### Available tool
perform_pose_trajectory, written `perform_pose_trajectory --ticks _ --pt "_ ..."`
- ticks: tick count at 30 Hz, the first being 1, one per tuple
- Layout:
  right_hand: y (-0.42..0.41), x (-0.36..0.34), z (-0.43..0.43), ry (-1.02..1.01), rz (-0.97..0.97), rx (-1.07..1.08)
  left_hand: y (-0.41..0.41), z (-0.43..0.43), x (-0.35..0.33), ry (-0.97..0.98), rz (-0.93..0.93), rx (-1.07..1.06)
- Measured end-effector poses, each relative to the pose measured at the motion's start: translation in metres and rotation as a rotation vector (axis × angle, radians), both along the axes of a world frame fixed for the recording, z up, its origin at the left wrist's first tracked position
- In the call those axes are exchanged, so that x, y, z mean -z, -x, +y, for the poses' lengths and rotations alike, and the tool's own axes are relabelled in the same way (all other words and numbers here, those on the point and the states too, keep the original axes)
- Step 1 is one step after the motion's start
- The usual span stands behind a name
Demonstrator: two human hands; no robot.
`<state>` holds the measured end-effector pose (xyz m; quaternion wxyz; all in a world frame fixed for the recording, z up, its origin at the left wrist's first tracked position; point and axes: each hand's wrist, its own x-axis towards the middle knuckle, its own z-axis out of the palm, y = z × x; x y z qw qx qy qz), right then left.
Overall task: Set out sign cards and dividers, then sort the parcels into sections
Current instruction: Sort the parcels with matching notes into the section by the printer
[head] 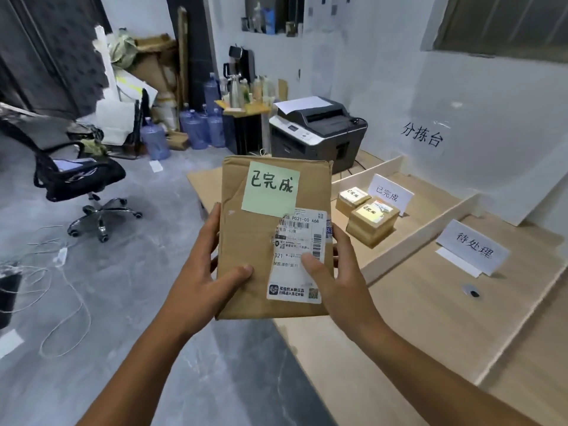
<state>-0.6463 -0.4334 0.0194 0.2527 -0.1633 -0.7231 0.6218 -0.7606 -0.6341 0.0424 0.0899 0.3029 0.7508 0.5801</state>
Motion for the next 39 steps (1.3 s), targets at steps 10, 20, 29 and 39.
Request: perform_pose_trajectory --ticks 10,20,29,39 --pt "0.151 0.028 0.078 0.146 -0.112 0.436 0.226 0.146 0.018 0.231 -0.010 0.431" --pt "0.263 0.126 0.197 0.329 -0.233 0.720 0.362 0.336 0.111 0.409 -0.114 0.749" --pt "0.320 0.166 0.237 0.355 -0.378 0.886 0.416 0.421 0.160 0.579 -0.158 0.816" --pt "0.366 0.211 0.230 0.355 -0.557 1.017 0.438 0.441 0.216 0.651 -0.108 0.798"
